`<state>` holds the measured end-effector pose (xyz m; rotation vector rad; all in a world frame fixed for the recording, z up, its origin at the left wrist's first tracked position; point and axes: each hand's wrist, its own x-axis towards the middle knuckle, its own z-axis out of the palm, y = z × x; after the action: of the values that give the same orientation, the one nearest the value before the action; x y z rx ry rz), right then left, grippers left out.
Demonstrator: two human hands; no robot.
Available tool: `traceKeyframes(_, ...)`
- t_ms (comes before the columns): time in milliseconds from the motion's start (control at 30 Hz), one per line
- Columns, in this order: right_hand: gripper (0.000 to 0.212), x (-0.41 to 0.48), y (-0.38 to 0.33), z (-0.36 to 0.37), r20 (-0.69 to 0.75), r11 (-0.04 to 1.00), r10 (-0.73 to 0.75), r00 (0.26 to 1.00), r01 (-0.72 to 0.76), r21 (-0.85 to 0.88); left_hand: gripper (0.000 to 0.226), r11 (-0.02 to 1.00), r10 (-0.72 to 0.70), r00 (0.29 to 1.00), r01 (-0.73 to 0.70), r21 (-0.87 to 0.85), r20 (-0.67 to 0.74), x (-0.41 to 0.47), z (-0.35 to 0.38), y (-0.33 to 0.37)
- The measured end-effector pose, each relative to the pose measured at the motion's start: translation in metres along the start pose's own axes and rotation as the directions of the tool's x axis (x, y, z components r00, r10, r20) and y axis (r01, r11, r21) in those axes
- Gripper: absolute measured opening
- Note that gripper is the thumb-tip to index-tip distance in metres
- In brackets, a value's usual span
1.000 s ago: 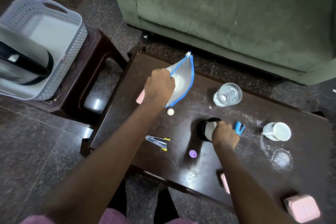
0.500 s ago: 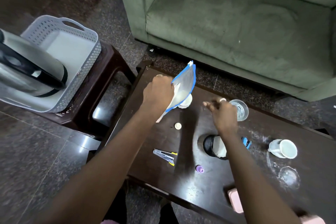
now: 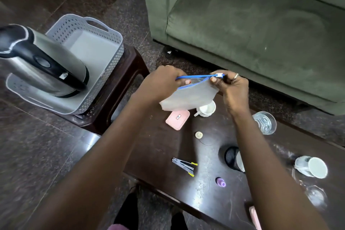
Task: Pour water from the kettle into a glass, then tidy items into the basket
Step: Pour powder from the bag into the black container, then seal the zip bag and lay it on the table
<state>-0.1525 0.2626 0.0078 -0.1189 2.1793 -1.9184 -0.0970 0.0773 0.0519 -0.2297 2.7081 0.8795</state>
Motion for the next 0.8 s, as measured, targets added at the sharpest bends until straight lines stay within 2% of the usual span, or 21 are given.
traceKeyframes(133, 0.021, -0.006, -0.004, 0.011, 0.021, 1.000, -0.007, 1.000, 0.007, 0.003, 0.026, 0.977, 0.120, 0.964, -0.158, -0.146, -0.239, -0.004, 0.005, 0.007)
traceKeyframes(233, 0.024, -0.011, -0.007, 0.016, 0.041, 0.998, -0.062, 0.997, 0.062, -0.008, 0.031, 0.958, 0.173, 0.944, -0.227, -0.174, -0.281, -0.003, 0.015, 0.020)
traceKeyframes(433, 0.022, -0.018, -0.006, 0.014, -0.062, 0.989, -0.137, 0.989, 0.140, 0.052, 0.024, 0.930, 0.082, 0.914, -0.214, -0.299, -0.397, 0.002, 0.034, 0.039)
traceKeyframes(600, 0.032, -0.019, -0.004, 0.011, -0.101, 0.990, -0.143, 0.985, 0.144, -0.002, 0.014, 0.951, 0.061, 0.903, -0.183, -0.251, -0.425, 0.003, 0.042, 0.050)
traceKeyframes(800, 0.038, -0.015, -0.001, -0.006, -0.357, 0.988, -0.054, 0.932, 0.101, 0.116, 0.014, 0.981, 0.034, 0.918, -0.105, -0.161, -0.394, 0.010, 0.049, 0.045)
